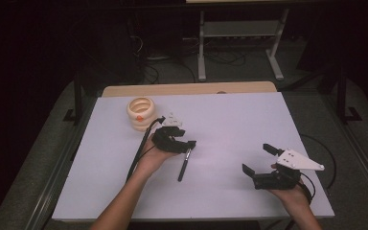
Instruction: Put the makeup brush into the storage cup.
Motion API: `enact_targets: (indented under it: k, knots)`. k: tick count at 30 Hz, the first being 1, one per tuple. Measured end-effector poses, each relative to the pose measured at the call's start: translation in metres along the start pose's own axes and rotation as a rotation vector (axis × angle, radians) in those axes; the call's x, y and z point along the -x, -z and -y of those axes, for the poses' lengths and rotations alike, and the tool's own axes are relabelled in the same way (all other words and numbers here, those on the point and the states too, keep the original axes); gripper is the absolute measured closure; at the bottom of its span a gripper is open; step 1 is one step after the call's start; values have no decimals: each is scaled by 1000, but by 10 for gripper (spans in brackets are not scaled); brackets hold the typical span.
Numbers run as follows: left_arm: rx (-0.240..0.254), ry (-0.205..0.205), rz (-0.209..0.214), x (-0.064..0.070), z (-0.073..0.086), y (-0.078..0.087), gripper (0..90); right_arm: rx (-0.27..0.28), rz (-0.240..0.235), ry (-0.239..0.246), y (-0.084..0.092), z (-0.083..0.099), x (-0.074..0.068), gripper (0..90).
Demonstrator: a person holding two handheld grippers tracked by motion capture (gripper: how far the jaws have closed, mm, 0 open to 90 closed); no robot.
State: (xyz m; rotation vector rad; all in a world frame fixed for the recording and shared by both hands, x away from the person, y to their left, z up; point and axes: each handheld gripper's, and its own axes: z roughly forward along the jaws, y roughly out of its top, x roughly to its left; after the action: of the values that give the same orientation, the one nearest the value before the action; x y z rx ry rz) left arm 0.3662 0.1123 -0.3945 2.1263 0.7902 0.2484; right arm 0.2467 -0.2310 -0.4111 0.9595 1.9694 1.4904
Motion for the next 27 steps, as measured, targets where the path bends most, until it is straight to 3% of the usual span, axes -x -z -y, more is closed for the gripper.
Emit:
enact_targets:
  k: [10,27]
  knots:
    - [-77,39,-3,-1,-1,-4,462,6,1,6,0,-1,1,0]
    - [-242,43,21,-6,-5,-15,478,16,11,-6,2,-2,3,0]
